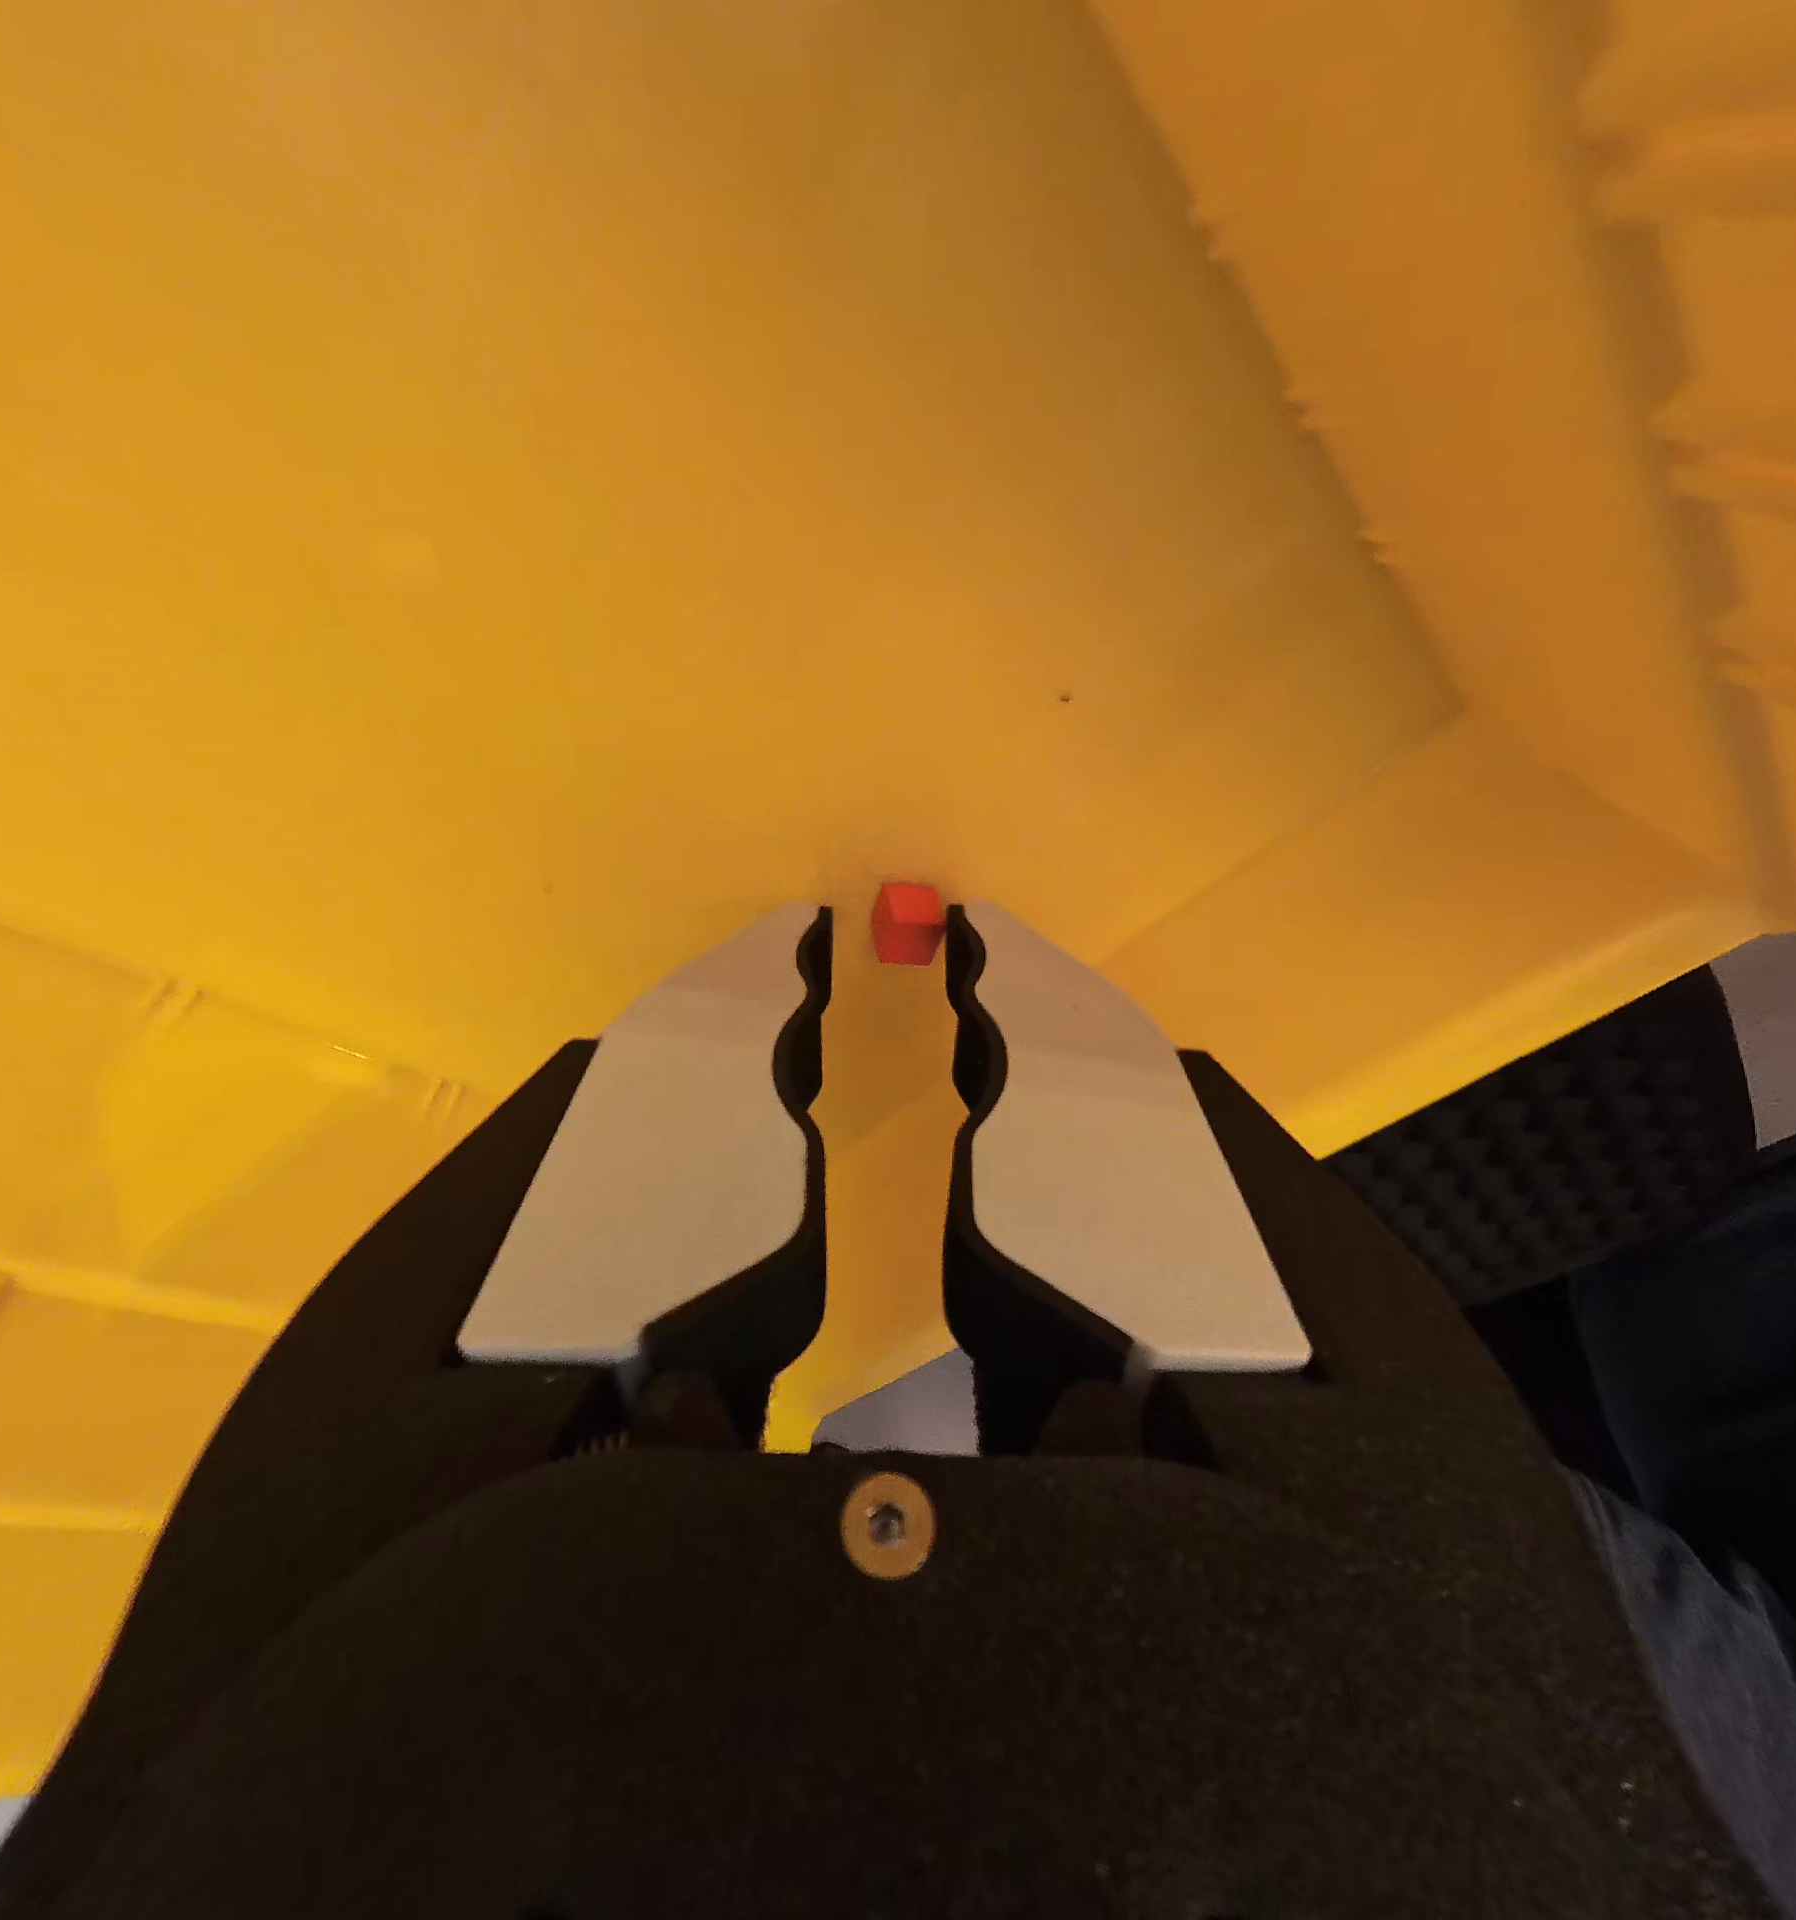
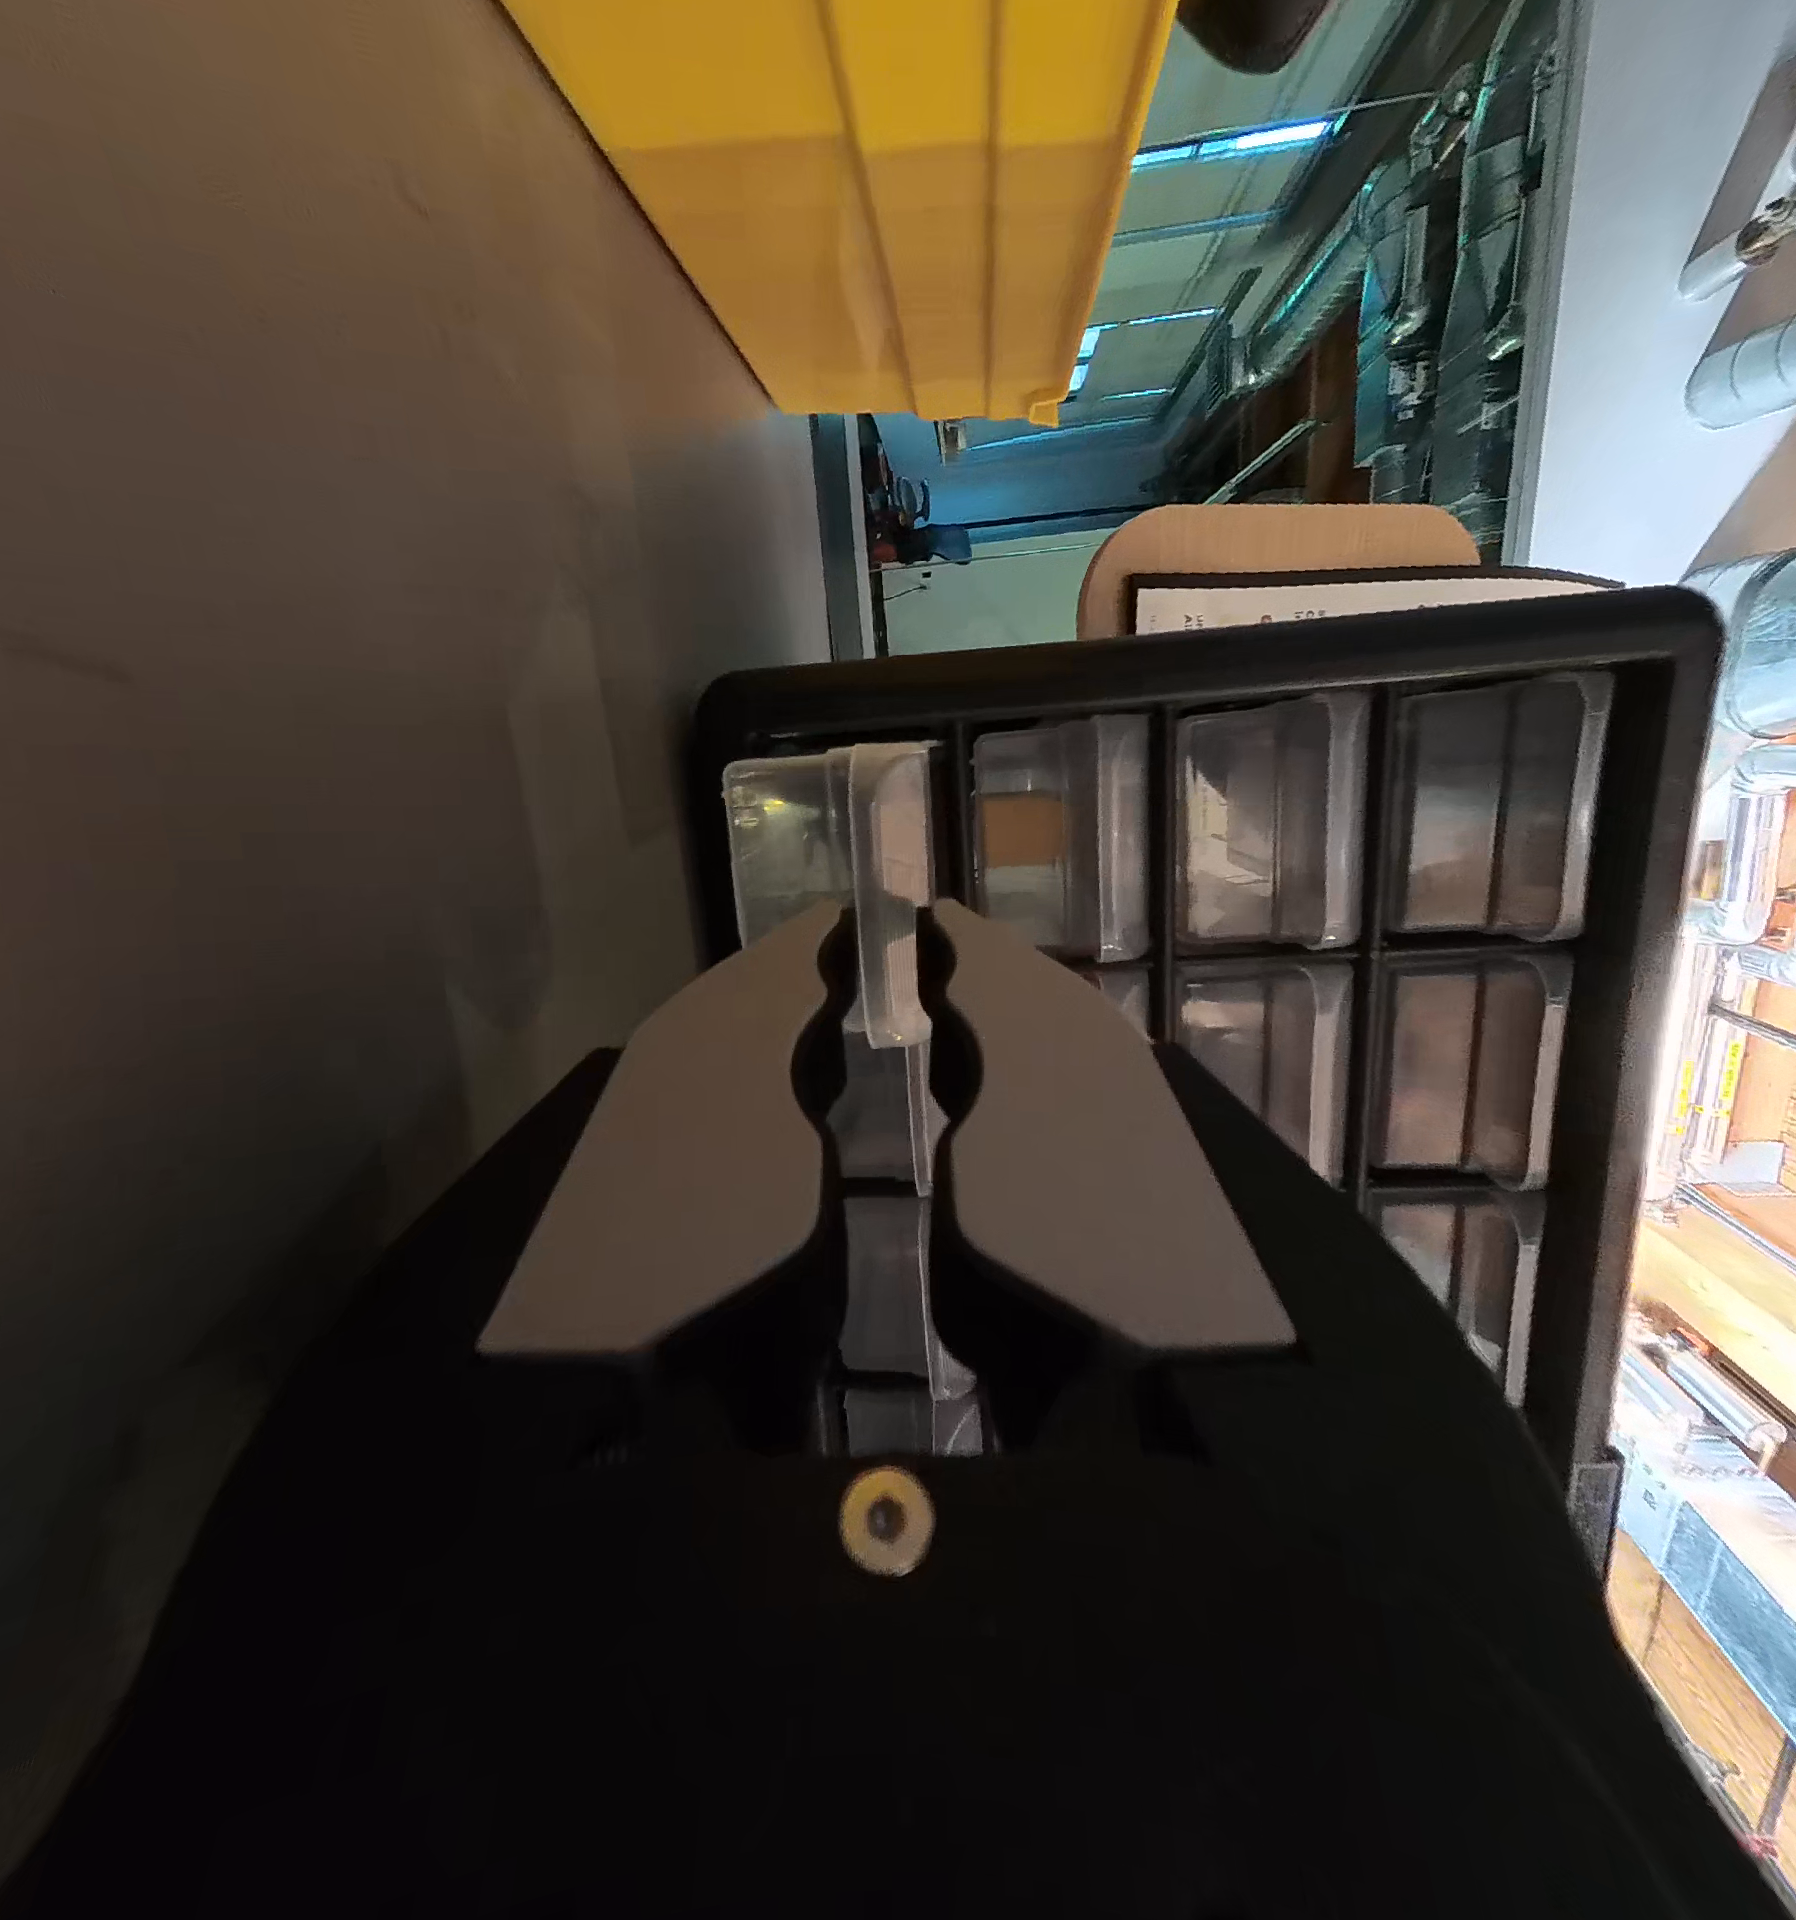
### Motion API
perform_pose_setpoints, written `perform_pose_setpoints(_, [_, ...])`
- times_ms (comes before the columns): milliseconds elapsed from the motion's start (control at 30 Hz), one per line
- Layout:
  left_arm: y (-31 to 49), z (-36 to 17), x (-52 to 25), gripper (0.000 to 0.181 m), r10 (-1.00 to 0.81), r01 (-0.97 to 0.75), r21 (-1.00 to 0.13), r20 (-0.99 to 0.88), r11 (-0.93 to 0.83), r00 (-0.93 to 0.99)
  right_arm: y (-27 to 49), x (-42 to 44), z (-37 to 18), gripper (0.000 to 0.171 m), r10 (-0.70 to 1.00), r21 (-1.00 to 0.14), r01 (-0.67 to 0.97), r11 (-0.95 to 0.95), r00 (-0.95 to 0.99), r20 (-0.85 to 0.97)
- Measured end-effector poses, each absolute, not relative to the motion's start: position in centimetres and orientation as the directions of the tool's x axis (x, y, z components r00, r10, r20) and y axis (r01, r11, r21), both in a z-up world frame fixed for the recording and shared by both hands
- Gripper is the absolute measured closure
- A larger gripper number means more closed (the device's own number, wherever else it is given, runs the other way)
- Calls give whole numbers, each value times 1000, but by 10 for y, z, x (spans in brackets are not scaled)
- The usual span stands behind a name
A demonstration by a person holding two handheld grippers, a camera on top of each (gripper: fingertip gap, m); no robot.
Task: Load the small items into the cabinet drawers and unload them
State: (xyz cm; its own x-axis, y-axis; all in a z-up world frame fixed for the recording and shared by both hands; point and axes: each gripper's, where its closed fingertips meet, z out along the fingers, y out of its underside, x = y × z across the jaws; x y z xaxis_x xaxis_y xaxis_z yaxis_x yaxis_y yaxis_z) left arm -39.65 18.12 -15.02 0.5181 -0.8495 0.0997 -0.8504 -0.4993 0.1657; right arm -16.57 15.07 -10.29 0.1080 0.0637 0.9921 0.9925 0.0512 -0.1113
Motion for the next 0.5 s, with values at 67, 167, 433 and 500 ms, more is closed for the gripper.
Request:
perform_pose_setpoints(67, [183, -151, -398, 166, -853, -851, 168, 85, -497, 515, 148, -167, -103, 160, 67, -115, 992, 52, 111, 992])
perform_pose_setpoints(167, [182, -151, -397, 170, -858, -858, 167, 95, -485, 504, 144, -168, -103, 160, 70, -117, 992, 52, 113, 991])
perform_pose_setpoints(433, [179, -142, -403, 171, -863, -858, 173, 70, -483, 500, 135, -170, -104, 160, 74, -123, 991, 54, 119, 990])
perform_pose_setpoints(500, [179, -135, -403, 171, -861, -857, 149, 52, -494, 506, 132, -171, -104, 160, 77, -126, 991, 52, 122, 990])
